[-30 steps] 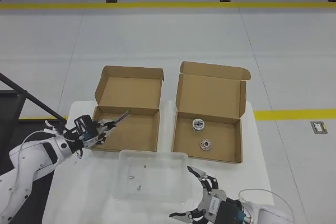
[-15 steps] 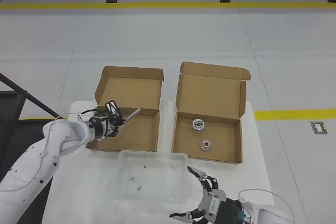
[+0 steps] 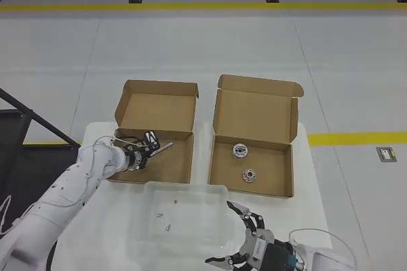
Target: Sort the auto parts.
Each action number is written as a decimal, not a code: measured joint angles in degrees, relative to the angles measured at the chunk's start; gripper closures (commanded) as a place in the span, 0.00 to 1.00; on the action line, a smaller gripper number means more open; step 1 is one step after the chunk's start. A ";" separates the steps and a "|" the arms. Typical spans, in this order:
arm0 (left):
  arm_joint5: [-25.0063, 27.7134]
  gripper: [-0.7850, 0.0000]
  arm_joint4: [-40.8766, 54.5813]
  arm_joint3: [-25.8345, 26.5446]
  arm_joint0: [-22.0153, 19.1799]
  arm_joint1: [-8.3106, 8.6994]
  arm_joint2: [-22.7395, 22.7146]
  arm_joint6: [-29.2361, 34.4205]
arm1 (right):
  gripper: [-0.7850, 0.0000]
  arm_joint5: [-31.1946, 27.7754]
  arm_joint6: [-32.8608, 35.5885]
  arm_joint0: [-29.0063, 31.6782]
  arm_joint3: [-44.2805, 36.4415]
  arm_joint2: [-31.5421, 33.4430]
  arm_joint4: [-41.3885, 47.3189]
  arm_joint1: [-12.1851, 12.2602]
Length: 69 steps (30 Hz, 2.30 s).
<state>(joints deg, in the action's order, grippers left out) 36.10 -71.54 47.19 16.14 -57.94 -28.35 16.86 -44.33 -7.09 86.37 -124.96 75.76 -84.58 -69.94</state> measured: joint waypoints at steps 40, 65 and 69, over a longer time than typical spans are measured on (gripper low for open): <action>21.99 0.00 -2.00 28.28 10.01 6.33 -18.09 -1.02 | 0.00 0.00 0.00 0.00 0.00 0.00 0.00 0.00; 21.90 0.00 7.74 47.41 21.07 10.95 -16.54 19.62 | 0.00 0.00 0.00 0.00 0.00 0.00 0.00 0.00; 20.64 0.00 12.96 50.01 22.78 11.75 -14.62 30.67 | 0.00 0.00 0.00 0.00 0.00 0.00 0.00 0.00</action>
<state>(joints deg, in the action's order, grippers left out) 56.74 -58.58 97.19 38.92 -46.19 -42.98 47.54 -44.33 -7.09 86.37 -124.96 75.76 -84.58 -69.94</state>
